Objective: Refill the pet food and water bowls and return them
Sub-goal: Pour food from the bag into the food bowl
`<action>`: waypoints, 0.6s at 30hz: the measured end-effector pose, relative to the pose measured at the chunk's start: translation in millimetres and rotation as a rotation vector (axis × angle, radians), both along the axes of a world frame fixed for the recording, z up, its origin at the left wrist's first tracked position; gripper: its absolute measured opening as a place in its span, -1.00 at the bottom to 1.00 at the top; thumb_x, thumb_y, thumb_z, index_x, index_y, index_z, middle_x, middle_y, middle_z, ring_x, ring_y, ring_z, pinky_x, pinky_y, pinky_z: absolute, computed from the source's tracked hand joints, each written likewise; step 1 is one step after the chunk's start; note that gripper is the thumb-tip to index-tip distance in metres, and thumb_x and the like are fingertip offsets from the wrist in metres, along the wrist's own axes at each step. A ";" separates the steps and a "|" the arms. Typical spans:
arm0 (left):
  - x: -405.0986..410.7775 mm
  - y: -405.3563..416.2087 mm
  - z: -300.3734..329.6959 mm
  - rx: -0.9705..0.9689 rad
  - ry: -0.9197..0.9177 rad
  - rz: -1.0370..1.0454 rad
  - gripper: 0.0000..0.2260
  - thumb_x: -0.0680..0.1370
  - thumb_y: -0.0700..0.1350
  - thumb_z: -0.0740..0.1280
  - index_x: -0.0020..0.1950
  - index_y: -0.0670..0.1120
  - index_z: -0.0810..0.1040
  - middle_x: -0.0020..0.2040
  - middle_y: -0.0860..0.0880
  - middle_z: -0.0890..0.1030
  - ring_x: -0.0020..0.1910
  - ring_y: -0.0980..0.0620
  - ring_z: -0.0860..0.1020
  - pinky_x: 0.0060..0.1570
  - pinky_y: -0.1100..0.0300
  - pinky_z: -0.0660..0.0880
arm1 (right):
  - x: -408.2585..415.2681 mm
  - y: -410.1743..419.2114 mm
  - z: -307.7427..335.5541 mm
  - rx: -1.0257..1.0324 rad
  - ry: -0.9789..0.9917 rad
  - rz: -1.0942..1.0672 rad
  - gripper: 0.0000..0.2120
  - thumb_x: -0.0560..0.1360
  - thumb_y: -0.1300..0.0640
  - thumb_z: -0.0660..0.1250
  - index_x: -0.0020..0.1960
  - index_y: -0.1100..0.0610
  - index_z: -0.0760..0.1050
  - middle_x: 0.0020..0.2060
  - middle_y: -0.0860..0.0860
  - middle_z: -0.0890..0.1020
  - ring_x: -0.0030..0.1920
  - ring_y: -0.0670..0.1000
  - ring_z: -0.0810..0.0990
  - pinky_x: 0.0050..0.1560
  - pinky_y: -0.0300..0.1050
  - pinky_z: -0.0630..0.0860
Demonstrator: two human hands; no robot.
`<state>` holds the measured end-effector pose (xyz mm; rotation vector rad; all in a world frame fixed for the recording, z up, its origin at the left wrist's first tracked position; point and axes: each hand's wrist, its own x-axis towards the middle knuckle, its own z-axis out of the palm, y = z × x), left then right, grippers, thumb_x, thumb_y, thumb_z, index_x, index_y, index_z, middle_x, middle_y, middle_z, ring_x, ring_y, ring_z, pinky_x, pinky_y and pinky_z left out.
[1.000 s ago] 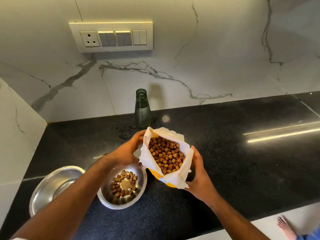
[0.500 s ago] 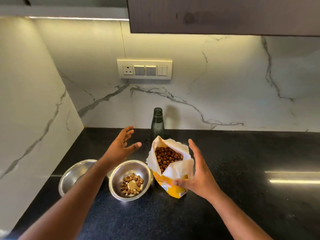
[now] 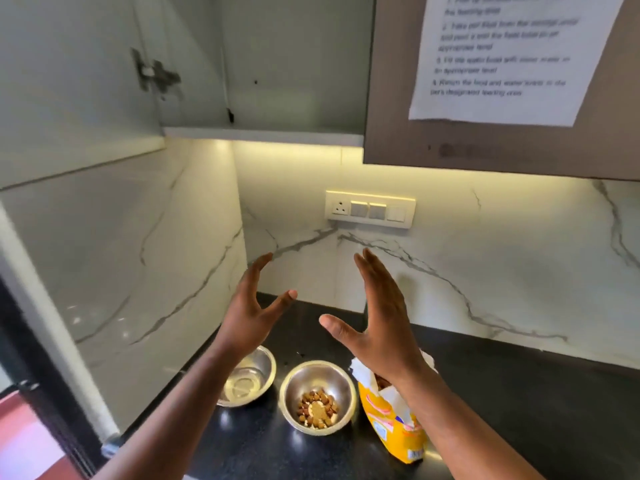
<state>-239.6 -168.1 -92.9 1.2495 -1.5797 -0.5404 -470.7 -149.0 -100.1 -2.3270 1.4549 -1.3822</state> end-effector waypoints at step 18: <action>205.0 75.6 90.5 -0.212 0.336 0.163 -0.28 0.42 0.17 0.48 0.49 0.03 0.28 0.48 0.09 0.38 0.50 0.03 0.30 0.47 -0.06 0.33 | 222.9 64.5 140.7 -0.457 -0.024 0.126 -0.08 0.50 -0.38 0.34 0.66 0.09 0.14 0.67 -0.04 0.12 0.66 -0.04 0.08 0.55 0.30 0.25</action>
